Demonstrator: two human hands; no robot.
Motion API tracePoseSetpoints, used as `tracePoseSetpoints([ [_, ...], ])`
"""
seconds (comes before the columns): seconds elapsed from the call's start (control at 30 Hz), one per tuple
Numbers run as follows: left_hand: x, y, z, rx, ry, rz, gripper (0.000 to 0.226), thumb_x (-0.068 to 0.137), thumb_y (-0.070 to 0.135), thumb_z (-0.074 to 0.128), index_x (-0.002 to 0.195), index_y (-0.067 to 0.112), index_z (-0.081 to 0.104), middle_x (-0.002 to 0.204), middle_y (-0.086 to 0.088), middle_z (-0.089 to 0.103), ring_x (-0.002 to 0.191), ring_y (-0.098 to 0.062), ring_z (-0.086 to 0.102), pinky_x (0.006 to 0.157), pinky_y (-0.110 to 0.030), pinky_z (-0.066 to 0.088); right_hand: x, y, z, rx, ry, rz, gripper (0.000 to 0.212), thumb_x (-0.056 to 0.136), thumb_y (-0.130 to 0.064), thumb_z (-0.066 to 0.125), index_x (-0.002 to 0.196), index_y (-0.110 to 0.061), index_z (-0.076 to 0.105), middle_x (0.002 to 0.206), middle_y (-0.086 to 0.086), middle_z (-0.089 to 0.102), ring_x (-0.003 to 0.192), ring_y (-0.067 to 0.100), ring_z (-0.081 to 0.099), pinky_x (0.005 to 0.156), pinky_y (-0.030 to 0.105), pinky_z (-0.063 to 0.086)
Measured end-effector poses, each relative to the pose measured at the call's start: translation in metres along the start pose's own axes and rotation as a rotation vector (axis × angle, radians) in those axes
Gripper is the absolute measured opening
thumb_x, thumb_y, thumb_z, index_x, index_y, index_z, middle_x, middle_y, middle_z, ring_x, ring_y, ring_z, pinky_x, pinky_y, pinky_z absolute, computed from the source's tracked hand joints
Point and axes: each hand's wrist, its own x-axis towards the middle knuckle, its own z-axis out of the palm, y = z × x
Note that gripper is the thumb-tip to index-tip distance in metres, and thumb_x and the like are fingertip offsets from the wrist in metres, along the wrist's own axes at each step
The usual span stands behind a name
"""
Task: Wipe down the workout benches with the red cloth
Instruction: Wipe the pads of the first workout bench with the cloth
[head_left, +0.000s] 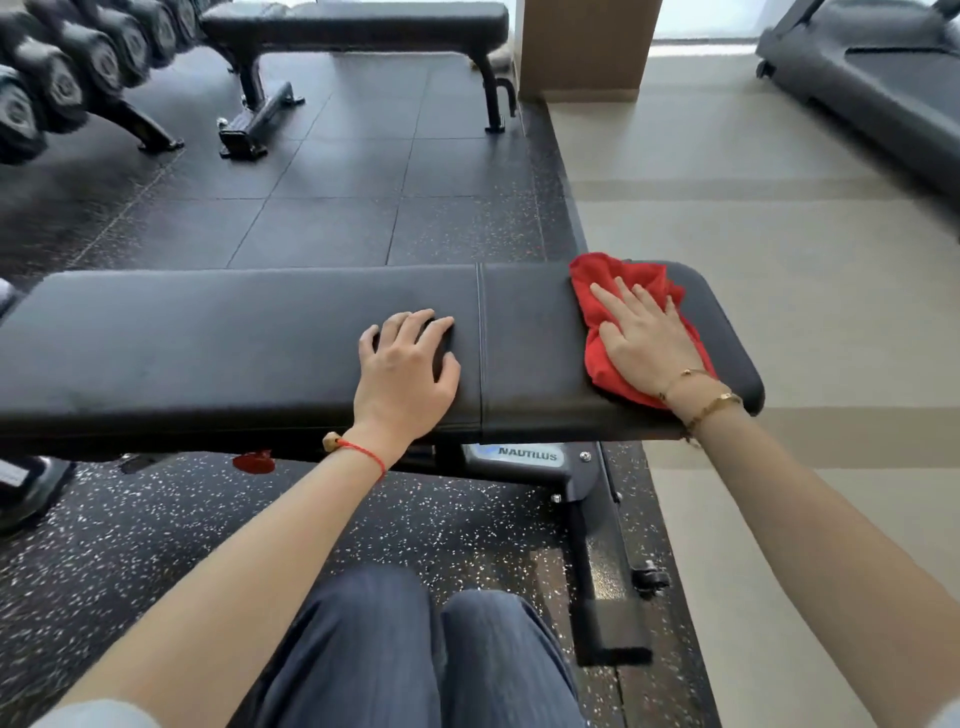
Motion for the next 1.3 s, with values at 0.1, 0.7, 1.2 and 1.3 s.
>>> tracePoseSetpoints([
  [0.1,0.0,0.001,0.001,-0.023,0.013,-0.004,0.042,0.091,0.035,0.046,0.13,0.026,0.057,0.138,0.004,0.055,0.131,-0.02,0.045,0.113,-0.047,0.029,0.027,-0.018,0.001,0.0,-0.033,0.038,0.055,0.098,-0.03,0.027,0.152,-0.031,0.018,0.163,0.001,0.009,0.149,0.024,0.009,0.121,0.048,-0.001],
  [0.7,0.0,0.002,-0.001,-0.036,-0.005,-0.007,0.042,0.094,0.032,0.051,0.136,0.024,0.055,0.143,0.002,0.053,0.136,-0.021,0.043,0.117,-0.048,0.026,0.021,0.033,-0.011,0.037,-0.021,0.163,0.055,0.098,-0.032,0.027,0.152,-0.036,0.018,0.163,0.0,0.009,0.15,0.024,0.009,0.121,0.048,-0.004],
  [1.2,-0.001,0.004,0.0,-0.013,-0.003,0.005,0.043,0.095,0.03,0.051,0.137,0.021,0.054,0.144,-0.002,0.052,0.136,-0.023,0.042,0.118,-0.049,0.025,0.025,0.031,-0.014,0.032,-0.016,0.197,0.055,0.098,-0.031,0.026,0.152,-0.035,0.017,0.163,0.002,0.008,0.15,0.025,0.009,0.12,0.05,-0.003],
  [1.3,-0.001,0.005,-0.001,-0.014,-0.001,0.0,0.042,0.095,0.03,0.052,0.136,0.021,0.054,0.143,-0.001,0.053,0.136,-0.023,0.043,0.118,-0.048,0.025,0.024,-0.005,-0.006,-0.029,0.002,0.084,0.055,0.098,-0.03,0.029,0.152,-0.033,0.019,0.162,0.005,0.01,0.149,0.028,0.012,0.12,0.051,0.001],
])
